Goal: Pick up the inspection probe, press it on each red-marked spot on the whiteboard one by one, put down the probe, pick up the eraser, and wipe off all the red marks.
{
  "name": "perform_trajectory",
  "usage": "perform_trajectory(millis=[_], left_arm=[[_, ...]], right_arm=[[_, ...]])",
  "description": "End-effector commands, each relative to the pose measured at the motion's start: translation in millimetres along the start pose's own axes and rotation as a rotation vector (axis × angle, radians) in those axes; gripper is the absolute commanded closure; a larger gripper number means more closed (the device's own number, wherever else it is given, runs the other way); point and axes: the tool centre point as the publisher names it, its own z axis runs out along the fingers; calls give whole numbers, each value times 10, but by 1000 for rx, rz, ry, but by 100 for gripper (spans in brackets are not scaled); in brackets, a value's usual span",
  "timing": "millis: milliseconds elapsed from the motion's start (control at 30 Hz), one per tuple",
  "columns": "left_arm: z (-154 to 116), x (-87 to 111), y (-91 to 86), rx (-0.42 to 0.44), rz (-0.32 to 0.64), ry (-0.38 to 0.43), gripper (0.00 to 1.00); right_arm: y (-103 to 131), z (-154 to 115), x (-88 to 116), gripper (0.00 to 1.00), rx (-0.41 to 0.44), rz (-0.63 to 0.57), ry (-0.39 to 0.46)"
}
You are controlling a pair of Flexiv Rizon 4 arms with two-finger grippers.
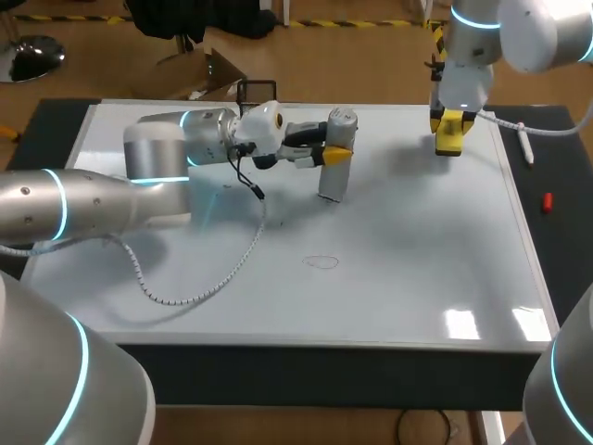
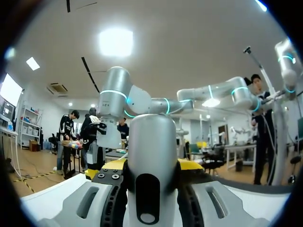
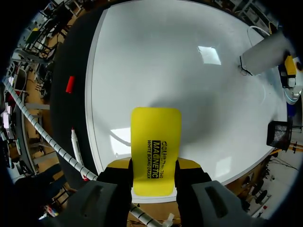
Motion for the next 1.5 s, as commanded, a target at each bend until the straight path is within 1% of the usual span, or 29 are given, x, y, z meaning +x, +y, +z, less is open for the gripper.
perform_trajectory(millis=[33,400,667,867,1267,1500], left_arm=[[20,4,-6,-3,1,-5,100],[-30,-52,92,-17,-2,-4,100],[-69,-57,138,-57,5,-8,100],[-106,-33,148,-81,9,-8,100],[-120,-3,158,-91,7,-6,100],[-123,14,88,-88,21,-2,100]], right_arm=[[-4,-10,6,100,0,-2,2],[-4,-10,6,100,0,-2,2],[-4,-10,6,100,0,-2,2],[-4,-10,6,100,0,-2,2],[-4,-10,6,100,0,-2,2],[-4,-10,6,100,0,-2,2]])
